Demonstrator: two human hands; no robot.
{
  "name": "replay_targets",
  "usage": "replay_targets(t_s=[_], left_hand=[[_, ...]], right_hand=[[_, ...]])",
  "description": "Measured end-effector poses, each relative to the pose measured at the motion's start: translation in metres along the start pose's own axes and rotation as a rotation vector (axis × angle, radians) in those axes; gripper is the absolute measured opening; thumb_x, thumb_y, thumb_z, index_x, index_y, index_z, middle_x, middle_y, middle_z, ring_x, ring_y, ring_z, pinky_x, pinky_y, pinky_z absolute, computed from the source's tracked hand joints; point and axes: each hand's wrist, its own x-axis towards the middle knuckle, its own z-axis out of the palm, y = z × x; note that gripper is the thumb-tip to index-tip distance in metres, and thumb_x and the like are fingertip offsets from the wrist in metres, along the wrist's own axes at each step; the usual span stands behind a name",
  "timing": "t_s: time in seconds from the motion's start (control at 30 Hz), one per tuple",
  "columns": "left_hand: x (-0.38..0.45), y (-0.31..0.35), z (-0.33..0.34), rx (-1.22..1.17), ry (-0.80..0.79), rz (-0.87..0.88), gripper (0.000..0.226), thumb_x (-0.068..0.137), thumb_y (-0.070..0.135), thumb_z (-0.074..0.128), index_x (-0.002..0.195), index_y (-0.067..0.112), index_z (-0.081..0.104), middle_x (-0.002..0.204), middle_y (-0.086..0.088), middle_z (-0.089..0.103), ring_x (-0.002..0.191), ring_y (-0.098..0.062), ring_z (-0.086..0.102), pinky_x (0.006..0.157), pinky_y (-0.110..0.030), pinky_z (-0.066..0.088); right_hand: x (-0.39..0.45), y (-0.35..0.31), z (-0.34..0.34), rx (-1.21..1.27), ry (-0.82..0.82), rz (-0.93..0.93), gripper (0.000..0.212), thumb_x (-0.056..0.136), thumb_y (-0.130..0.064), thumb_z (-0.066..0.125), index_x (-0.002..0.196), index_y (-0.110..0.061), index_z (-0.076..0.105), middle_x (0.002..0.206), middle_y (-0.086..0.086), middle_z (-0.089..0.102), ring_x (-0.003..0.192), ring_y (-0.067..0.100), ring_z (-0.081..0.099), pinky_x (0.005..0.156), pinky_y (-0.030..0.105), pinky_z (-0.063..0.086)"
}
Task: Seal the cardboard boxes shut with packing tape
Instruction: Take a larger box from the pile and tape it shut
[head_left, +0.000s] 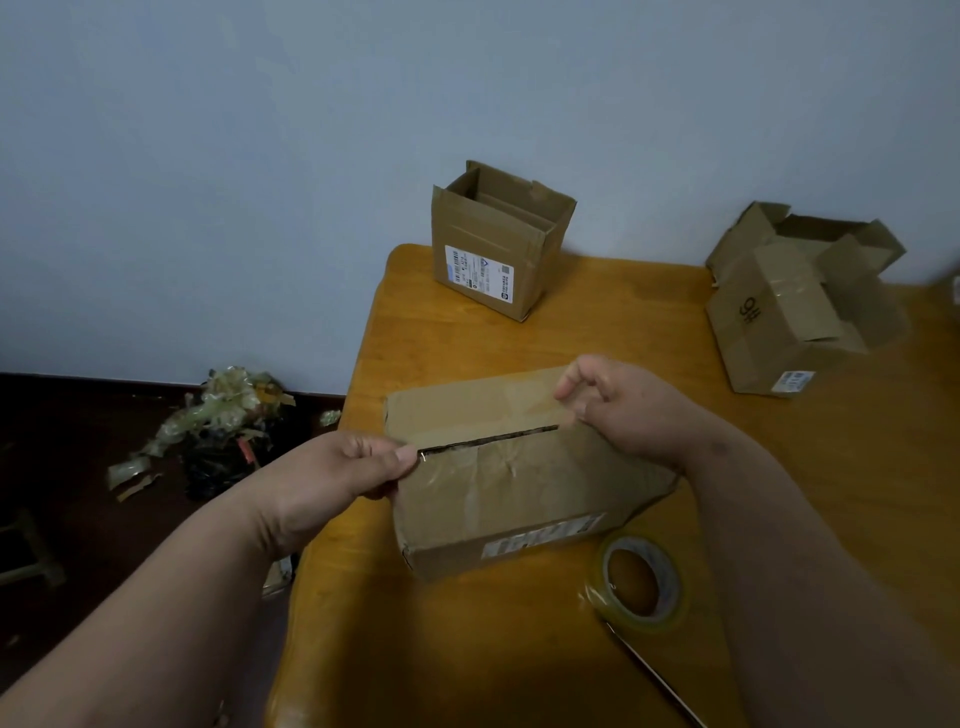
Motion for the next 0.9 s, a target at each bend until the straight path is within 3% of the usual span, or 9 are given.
replay_targets(t_s=[0.1,0.2,0.33,0.43,0.6,0.7,0.77,0.9], left_hand=[[0.003,0.002,0.002,-0.018,0.006,0.007,0.063,0.079,0.057,0.060,0.095,-0.004,0.070,0.103,-0.023,0.070,0.104,-0.043,0.061,0.104,-0.054,0.043],[0.005,0.001,0.004,-0.052,0.044,0.044,0.040,0.080,0.048,0.063,0.093,0.011,0.070,0.095,-0.010,0.068,0.089,-0.029,0.061,0.087,-0.044,0.047],[0.006,-0.003,0.008,-0.051,0.132,0.067,0.010,0.089,0.032,0.060,0.096,0.027,0.064,0.088,-0.001,0.066,0.084,-0.018,0.059,0.079,-0.033,0.046],[0.003,-0.001,0.015,-0.007,0.181,0.051,0.022,0.099,0.019,0.053,0.105,0.031,0.070,0.097,0.006,0.071,0.089,-0.010,0.064,0.080,-0.025,0.049],[0.000,0.004,0.020,0.010,0.259,-0.027,0.032,0.098,0.011,0.052,0.100,0.029,0.078,0.105,0.006,0.074,0.099,-0.016,0.065,0.092,-0.032,0.050],[-0.001,0.009,0.026,0.018,0.275,-0.036,0.020,0.094,0.015,0.062,0.102,0.025,0.077,0.101,0.010,0.075,0.095,-0.002,0.067,0.078,-0.012,0.051],[0.000,0.009,0.030,0.011,0.301,-0.027,0.017,0.091,0.018,0.065,0.102,0.022,0.077,0.101,0.012,0.075,0.096,0.002,0.067,0.073,-0.006,0.049],[0.001,0.008,0.032,0.024,0.326,-0.050,0.015,0.091,0.020,0.065,0.095,0.020,0.079,0.099,0.008,0.076,0.096,-0.005,0.068,0.085,-0.022,0.050]], right_hand=[[-0.007,-0.001,0.000,0.150,0.125,-0.072,0.026,0.095,0.002,0.048,0.090,-0.019,0.062,0.093,0.001,0.069,0.081,0.011,0.063,0.061,0.010,0.045],[-0.012,0.000,0.005,0.056,0.054,-0.133,0.017,0.089,-0.007,0.065,0.086,-0.023,0.069,0.080,-0.008,0.066,0.069,0.000,0.058,0.058,0.007,0.042],[-0.010,0.008,0.013,-0.018,0.062,-0.106,0.011,0.081,-0.023,0.078,0.088,-0.030,0.074,0.089,-0.012,0.069,0.084,0.000,0.062,0.072,0.015,0.047],[-0.007,0.009,0.014,-0.043,0.063,-0.089,0.005,0.082,-0.026,0.077,0.086,-0.028,0.075,0.085,-0.013,0.069,0.081,0.000,0.062,0.071,0.018,0.046],[-0.004,0.004,0.015,-0.092,0.029,-0.073,0.003,0.085,-0.024,0.074,0.087,-0.021,0.075,0.090,-0.008,0.071,0.085,0.006,0.064,0.079,0.028,0.054],[-0.005,0.003,0.015,-0.106,0.048,-0.109,0.013,0.086,-0.025,0.073,0.074,-0.027,0.071,0.085,-0.008,0.071,0.081,0.008,0.064,0.074,0.030,0.054],[-0.006,0.003,0.016,-0.085,0.061,-0.109,0.023,0.086,-0.034,0.073,0.064,-0.029,0.066,0.074,-0.009,0.068,0.071,0.006,0.062,0.067,0.027,0.048],[-0.006,0.003,0.023,-0.201,0.092,-0.077,0.038,0.088,-0.045,0.066,0.055,-0.030,0.054,0.065,-0.012,0.059,0.069,0.001,0.053,0.093,0.035,0.036]])
